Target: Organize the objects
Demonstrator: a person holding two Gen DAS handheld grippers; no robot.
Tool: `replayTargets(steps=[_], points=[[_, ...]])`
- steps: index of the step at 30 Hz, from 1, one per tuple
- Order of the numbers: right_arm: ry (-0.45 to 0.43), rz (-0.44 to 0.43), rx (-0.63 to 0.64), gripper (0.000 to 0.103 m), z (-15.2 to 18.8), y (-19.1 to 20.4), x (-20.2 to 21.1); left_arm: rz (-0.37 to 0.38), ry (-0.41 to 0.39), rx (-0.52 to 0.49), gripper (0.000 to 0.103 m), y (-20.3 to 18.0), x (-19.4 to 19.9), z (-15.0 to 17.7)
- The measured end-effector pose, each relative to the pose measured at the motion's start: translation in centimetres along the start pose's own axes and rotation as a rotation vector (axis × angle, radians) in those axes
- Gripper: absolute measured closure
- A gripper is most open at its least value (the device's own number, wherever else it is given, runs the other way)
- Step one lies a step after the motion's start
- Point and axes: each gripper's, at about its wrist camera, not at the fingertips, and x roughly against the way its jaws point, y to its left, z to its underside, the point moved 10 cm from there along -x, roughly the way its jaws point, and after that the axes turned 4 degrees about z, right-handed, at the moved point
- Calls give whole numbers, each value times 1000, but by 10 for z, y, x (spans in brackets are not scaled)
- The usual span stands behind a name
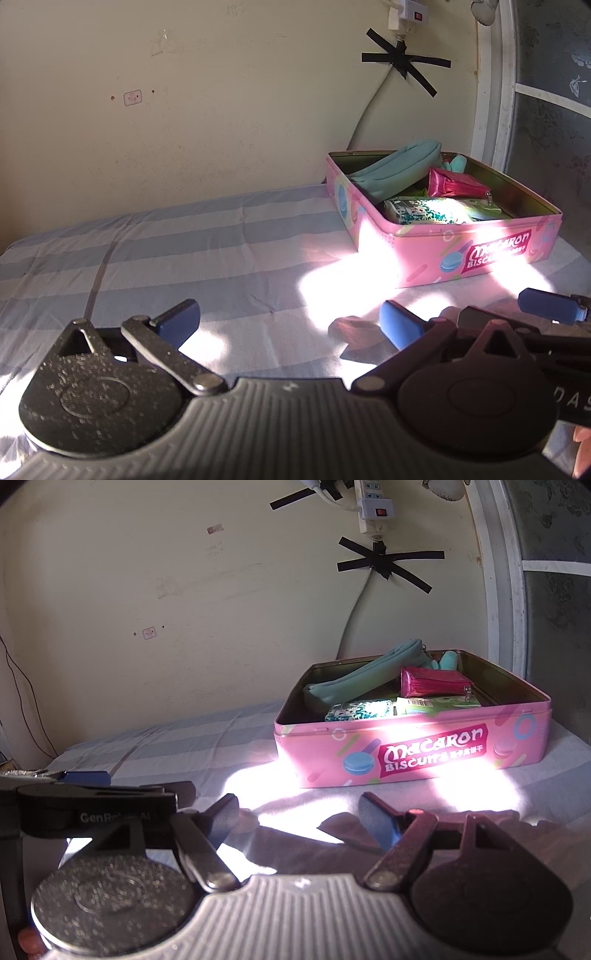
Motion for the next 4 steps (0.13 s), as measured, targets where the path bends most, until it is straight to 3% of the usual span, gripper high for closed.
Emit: replayTargets(steps=[4], points=[[-3, 21, 15, 27, 0, -1, -4, 15, 0, 0, 0, 4, -6, -2]])
